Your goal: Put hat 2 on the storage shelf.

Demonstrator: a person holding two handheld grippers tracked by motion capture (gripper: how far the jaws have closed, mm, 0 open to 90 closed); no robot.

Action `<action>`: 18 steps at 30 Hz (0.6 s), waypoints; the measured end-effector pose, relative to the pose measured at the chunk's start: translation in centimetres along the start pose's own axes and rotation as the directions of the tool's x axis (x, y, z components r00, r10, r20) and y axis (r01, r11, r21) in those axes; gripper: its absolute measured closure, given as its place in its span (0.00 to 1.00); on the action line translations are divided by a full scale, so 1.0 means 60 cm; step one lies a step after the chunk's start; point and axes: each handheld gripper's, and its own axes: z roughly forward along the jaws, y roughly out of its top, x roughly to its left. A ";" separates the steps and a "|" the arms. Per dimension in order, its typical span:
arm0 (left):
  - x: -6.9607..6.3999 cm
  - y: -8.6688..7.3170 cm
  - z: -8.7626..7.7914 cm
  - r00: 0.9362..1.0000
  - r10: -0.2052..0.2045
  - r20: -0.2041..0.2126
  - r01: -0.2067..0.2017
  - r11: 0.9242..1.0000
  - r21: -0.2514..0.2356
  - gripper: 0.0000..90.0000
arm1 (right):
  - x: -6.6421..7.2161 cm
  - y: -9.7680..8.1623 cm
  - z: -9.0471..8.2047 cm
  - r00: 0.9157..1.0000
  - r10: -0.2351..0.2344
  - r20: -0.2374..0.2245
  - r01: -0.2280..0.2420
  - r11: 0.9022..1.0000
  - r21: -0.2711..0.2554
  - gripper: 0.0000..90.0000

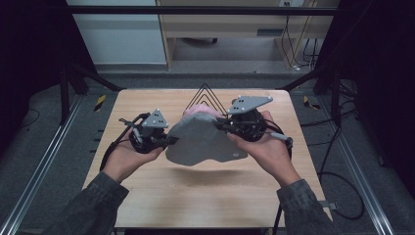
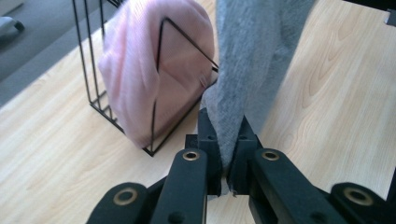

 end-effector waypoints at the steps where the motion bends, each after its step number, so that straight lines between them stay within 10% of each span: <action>1: 0.001 0.007 -0.004 1.000 0.006 -0.002 -0.006 1.000 -0.001 0.95 | -0.003 0.003 -0.004 1.000 0.003 0.004 -0.003 1.000 -0.007 0.96; 18: 0.036 0.108 -0.061 0.999 0.033 -0.044 -0.037 0.995 -0.091 0.96 | -0.060 0.079 -0.050 0.999 0.032 0.032 -0.029 0.994 -0.103 0.96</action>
